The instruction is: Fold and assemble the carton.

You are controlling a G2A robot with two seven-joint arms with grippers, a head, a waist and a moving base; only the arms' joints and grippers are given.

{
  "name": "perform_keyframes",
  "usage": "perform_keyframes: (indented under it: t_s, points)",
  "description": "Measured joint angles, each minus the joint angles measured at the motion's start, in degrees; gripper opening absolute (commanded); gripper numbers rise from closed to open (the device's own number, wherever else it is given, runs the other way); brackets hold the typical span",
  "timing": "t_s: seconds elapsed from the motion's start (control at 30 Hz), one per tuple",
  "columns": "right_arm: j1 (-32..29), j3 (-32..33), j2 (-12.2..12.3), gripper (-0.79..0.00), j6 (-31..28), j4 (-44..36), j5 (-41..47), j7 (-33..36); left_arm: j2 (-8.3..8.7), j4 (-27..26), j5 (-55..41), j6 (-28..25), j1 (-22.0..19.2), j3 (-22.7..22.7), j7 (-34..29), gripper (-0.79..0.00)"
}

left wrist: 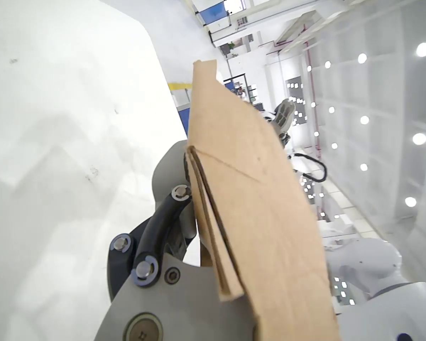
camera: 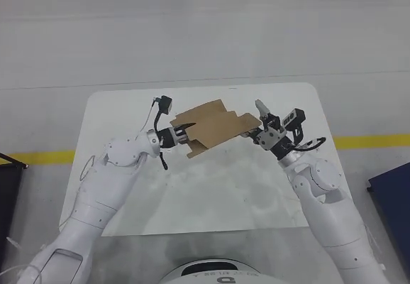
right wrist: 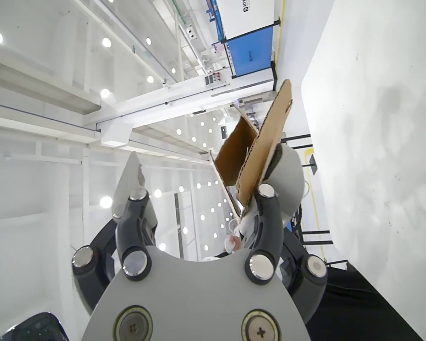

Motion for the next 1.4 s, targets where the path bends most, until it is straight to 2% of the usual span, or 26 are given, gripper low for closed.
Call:
perform_keyframes:
  t_s: [0.17,0.23,0.33,0.4,0.43,0.57,0.73,0.8,0.83,0.93,0.97,1.03,1.1,1.17,1.3,1.4]
  points:
    - [-2.1,6.38,1.14,0.0,-7.07,0.7,-5.95,6.22,0.27,1.11,-7.46,0.71,0.44,-2.07,-4.35,-0.785]
    - [-3.08,9.58,1.53,-0.043,-9.72,0.45,-7.19,7.54,0.5,1.27,-9.7,1.25,0.62,-2.81,-7.24,-0.785]
    - [-4.11,12.61,1.9,-0.065,-13.84,-1.22,-7.99,10.58,0.71,1.85,-12.44,2.66,0.54,-3.34,-11.21,-0.785]
    - [-4.1,13.67,2.16,-0.12,-16.52,-1.66,-9.29,14.1,0.94,2.2,-11.23,3.21,-0.03,-3.24,-13.29,-0.785]
    - [-3.85,13.79,2.27,-0.157,-17.38,-1.66,-10.11,15.53,1.01,2.14,-10.31,3.45,-0.25,-2.97,-14.27,-0.785]
    - [-1.76,11.69,2.53,-0.188,-17.51,-0.52,-11.95,22.12,1.14,1.63,-8.96,4.35,-1.1,-1.92,-17.7,-0.785]
    - [2.1,7.31,2.74,-0.179,-15.12,3.77,-16.75,28.29,1.21,1.08,-8.25,3.8,-1.51,-1.33,-18.11,-0.785]
    - [3.1,6.6,2.85,-0.117,-14.93,4.95,-16.96,30.45,1.24,0.93,-8.18,3.51,-1.49,-1.25,-17.92,-0.785]
    - [3.32,6.5,2.9,-0.12,-15.04,5.29,-17.17,30.95,1.26,0.87,-8.03,3.38,-1.48,-1.22,-17.85,-0.785]
    - [3.75,6.18,3.02,-0.157,-15.35,5.93,-17.49,31.64,1.33,0.7,-7.5,3.23,-1.44,-0.97,-17.82,-0.785]
    - [3.88,5.98,3.06,-0.203,-15.43,6.02,-17.01,32.31,1.35,0.72,-7.14,3.33,-1.52,-0.8,-17.77,-0.785]
    - [4.01,5.67,3.1,-0.243,-15.53,6.09,-15.3,34.03,1.35,0.86,-6.87,3.47,-1.69,-0.54,-17.55,-0.785]
    - [4.19,5.45,3.18,-0.376,-15.55,6.31,-13.23,36.22,1.27,1.21,-6.92,3.51,-1.94,-0.16,-17.12,-0.785]
    - [4.42,5.05,3.23,-0.446,-15.47,6.54,-11.7,38.02,1.14,1.58,-7.11,3.51,-2.19,0.41,-16.81,-0.785]
    - [5.05,3.92,3.23,-0.505,-14.67,7.75,-6.97,41.71,0.77,2.67,-6.78,3.35,-3.1,2.18,-16.51,-0.785]
    - [5.77,3.34,3.23,-0.502,-14.23,9.05,-5.06,42.98,0.58,3.45,-6.61,2.93,-3.7,3.06,-16.4,-0.785]
